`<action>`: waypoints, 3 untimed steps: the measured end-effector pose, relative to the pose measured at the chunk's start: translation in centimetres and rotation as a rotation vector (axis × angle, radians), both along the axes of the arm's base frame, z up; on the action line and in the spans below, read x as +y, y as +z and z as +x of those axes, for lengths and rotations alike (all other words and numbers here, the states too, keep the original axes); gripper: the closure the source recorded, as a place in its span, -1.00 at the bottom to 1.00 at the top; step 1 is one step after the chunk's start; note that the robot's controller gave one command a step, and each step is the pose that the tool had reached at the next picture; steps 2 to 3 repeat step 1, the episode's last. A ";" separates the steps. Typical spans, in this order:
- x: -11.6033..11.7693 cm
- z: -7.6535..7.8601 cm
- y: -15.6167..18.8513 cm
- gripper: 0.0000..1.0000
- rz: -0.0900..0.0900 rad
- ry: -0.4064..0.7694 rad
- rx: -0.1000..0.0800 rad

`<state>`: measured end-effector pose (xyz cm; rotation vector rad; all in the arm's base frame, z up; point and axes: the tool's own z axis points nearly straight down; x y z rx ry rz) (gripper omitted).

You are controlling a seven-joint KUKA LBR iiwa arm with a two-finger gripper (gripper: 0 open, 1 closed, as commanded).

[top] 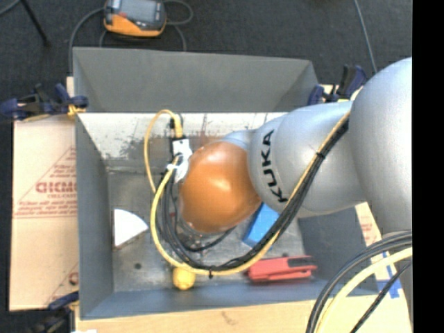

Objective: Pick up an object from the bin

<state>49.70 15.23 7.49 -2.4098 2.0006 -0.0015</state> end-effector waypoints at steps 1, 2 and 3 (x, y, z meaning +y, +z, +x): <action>0.0 0.0 0.0 1.00 0.000 0.000 0.000; 0.0 0.0 0.0 1.00 0.000 0.000 0.000; 0.0 0.0 0.0 1.00 0.000 0.000 0.000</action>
Offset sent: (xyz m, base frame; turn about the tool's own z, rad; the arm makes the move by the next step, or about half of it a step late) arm 0.0026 0.0332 -0.0049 0.1255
